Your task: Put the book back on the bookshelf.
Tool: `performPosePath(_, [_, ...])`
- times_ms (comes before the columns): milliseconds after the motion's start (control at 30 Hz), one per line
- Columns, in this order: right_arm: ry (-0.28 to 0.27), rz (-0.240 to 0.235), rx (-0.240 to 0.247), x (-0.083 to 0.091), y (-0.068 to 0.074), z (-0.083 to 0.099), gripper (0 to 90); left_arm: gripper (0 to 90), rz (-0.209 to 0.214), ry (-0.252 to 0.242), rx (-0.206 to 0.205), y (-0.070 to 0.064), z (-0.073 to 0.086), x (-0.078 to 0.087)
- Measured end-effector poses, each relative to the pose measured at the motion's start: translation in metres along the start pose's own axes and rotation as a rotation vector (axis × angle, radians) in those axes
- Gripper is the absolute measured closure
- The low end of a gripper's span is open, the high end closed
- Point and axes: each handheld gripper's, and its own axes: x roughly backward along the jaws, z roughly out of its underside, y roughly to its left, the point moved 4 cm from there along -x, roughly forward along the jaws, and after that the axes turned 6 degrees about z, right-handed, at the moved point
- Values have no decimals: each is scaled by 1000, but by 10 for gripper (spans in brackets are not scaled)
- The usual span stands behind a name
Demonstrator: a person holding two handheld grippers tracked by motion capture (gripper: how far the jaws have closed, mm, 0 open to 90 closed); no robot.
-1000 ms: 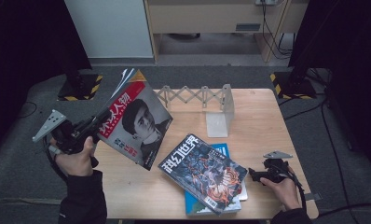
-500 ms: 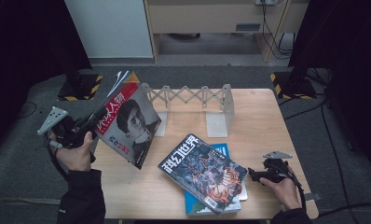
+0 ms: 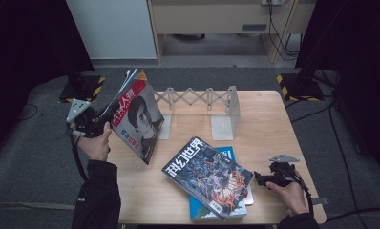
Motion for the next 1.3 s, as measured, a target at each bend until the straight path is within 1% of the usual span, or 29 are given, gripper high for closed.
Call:
performPosePath(33, [0, 0, 0, 0, 0, 0, 28, 864, 0, 0, 0, 0, 0, 0])
performPosePath(67, [-1, 0, 0, 0, 0, 0, 28, 864, -11, 4, -11, 0, 0, -7])
performPosePath(133, [-3, -1, 1, 0, 0, 0, 28, 864, -28, 5, -25, -1, 1, -14])
performPosePath(167, [-3, -1, 1, 0, 0, 0, 28, 864, -28, 5, -25, -1, 1, -14])
performPosePath(200, [-4, -1, 0, 0, 0, 0, 28, 864, -39, 5, -31, -1, 4, -21])
performPosePath(300, [-6, -1, 0, 0, 0, 0, 28, 864, -57, 14, -40, 1, 7, -31])
performPosePath(333, [-7, -2, -2, 0, 0, 0, 28, 864, -60, 18, -37, 2, 8, -34])
performPosePath(400, [-9, -1, -2, 0, 0, 0, 28, 864, -78, 23, -53, 3, 10, -38])
performPosePath(567, [-9, -2, 0, 0, 0, 0, 28, 863, -102, 10, -60, 9, 11, -43])
performPosePath(633, [-10, -3, 1, 0, 0, 0, 28, 863, -103, 2, -51, 11, 11, -46])
performPosePath(767, [-12, -4, 3, 0, 0, 0, 28, 863, -102, -11, -56, 10, 13, -51])
performPosePath(833, [-14, -5, 3, -1, 0, 0, 28, 863, -110, -14, -82, 8, 13, -55])
performPosePath(1000, [-18, -5, 4, -1, 0, 0, 28, 863, -121, -4, -122, 6, 7, -57])
performPosePath(1033, [-18, -5, 4, -1, 1, 0, 28, 863, -122, -1, -140, 4, 6, -57])
performPosePath(1067, [-20, -6, 4, -1, 1, 0, 28, 863, -123, 2, -149, 2, 5, -58])
performPosePath(1100, [-20, -6, 4, -1, 1, 0, 28, 863, -131, 2, -171, 0, 4, -58])
performPosePath(1133, [-21, -6, 5, -1, 1, 0, 29, 863, -128, 3, -182, -2, 4, -59])
performPosePath(1200, [-19, -9, 6, -1, 1, 0, 29, 863, -138, 6, -210, -5, 5, -59])
performPosePath(1300, [-22, -8, 7, -1, 1, 0, 29, 862, -145, 0, -228, -6, 10, -60])
